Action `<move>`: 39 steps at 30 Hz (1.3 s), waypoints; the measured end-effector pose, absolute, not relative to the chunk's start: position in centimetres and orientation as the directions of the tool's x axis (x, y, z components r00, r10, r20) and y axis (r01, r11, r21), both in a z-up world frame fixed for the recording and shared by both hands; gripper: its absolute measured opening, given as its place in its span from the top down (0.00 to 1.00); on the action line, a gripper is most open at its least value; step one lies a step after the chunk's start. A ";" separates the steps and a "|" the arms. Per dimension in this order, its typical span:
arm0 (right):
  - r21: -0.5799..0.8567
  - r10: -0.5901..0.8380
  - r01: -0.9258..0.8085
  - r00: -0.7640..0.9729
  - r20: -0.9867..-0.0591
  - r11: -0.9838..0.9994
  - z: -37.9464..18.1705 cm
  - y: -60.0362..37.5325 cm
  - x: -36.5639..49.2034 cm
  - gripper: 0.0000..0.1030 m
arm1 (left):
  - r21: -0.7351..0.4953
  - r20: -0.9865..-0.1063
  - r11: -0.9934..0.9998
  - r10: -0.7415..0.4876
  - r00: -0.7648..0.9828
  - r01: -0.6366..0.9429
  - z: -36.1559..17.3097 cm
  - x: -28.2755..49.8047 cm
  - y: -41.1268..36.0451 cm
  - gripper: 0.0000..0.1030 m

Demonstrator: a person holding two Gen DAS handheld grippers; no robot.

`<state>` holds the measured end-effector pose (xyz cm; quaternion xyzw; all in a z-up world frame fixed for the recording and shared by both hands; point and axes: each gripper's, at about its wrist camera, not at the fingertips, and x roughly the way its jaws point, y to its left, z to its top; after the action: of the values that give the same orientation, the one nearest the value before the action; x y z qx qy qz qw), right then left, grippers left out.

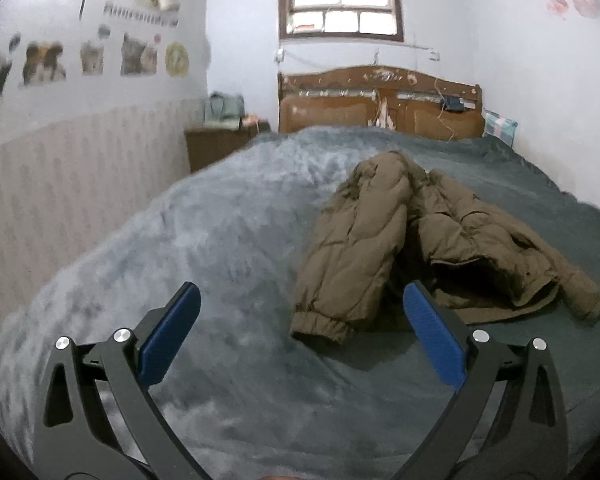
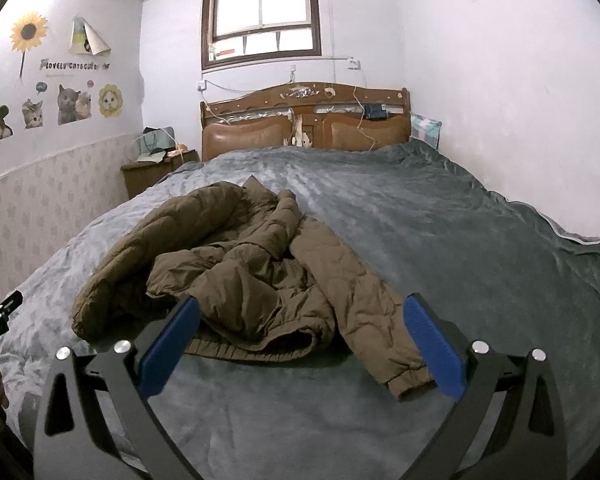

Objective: Fold large clothes

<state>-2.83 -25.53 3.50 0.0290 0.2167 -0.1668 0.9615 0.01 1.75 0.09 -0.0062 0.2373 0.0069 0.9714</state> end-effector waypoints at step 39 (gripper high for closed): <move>-0.045 -0.310 0.326 0.836 -0.454 0.944 3.0 -25.1 -2.3 0.02 | 0.028 -0.586 1.000 0.017 0.810 0.000 -1.6 1.5 1.4 0.03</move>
<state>-2.35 -25.15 2.99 0.0171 0.2339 -0.1659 0.9579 1.54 1.38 -1.61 0.0131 0.3081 0.0045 0.9513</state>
